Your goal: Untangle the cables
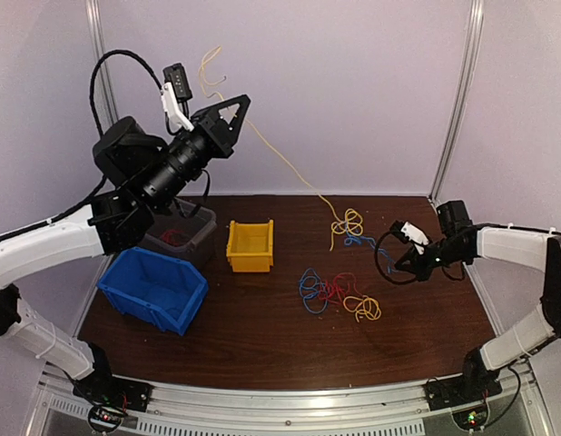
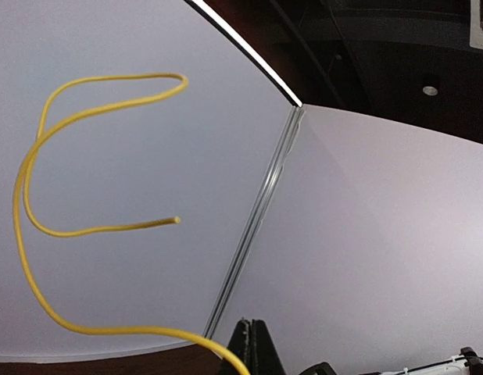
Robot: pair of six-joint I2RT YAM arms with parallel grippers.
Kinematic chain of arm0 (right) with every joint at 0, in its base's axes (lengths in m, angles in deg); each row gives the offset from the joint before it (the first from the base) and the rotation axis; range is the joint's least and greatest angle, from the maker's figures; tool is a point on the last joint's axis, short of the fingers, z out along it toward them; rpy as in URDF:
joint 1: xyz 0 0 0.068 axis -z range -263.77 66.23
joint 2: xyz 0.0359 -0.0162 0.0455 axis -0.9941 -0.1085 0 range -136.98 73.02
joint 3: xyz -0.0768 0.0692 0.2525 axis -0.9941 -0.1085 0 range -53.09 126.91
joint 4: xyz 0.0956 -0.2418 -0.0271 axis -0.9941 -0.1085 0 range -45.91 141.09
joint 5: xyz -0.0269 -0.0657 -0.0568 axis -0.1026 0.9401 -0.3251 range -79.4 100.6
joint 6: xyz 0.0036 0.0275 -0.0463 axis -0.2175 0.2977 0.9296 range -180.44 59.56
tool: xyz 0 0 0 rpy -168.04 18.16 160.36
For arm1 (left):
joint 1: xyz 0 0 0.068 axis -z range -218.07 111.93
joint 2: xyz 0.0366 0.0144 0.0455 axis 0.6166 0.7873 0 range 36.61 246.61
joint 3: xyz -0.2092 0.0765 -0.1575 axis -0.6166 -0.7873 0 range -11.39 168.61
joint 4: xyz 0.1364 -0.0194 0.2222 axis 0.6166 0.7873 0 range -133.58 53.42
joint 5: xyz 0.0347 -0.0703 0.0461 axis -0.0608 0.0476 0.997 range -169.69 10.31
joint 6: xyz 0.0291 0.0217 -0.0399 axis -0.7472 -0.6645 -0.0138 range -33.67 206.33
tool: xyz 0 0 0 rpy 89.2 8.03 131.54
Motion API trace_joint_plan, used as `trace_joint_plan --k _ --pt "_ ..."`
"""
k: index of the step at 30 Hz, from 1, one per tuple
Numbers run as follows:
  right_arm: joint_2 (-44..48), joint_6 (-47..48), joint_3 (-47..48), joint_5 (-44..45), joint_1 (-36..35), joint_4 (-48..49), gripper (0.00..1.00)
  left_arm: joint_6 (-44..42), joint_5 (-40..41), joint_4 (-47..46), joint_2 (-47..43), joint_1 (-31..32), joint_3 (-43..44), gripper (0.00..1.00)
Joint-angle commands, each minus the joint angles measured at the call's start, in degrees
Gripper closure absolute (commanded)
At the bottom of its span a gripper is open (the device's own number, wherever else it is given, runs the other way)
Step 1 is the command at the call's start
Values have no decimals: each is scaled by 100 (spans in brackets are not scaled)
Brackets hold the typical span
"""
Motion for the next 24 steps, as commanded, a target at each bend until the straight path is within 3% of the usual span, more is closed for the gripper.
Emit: trace_joint_plan --k 1,19,24 --pt "-163 152 -10 -300 228 -146 100 -598 609 199 -444 -25 -102 100" --pt "-521 146 -107 124 248 -146 100 -2026 2235 840 -2128 -25 -245 100" --pt "-472 328 142 -69 182 -570 100 -1760 1939 1256 -1997 -29 -136 100"
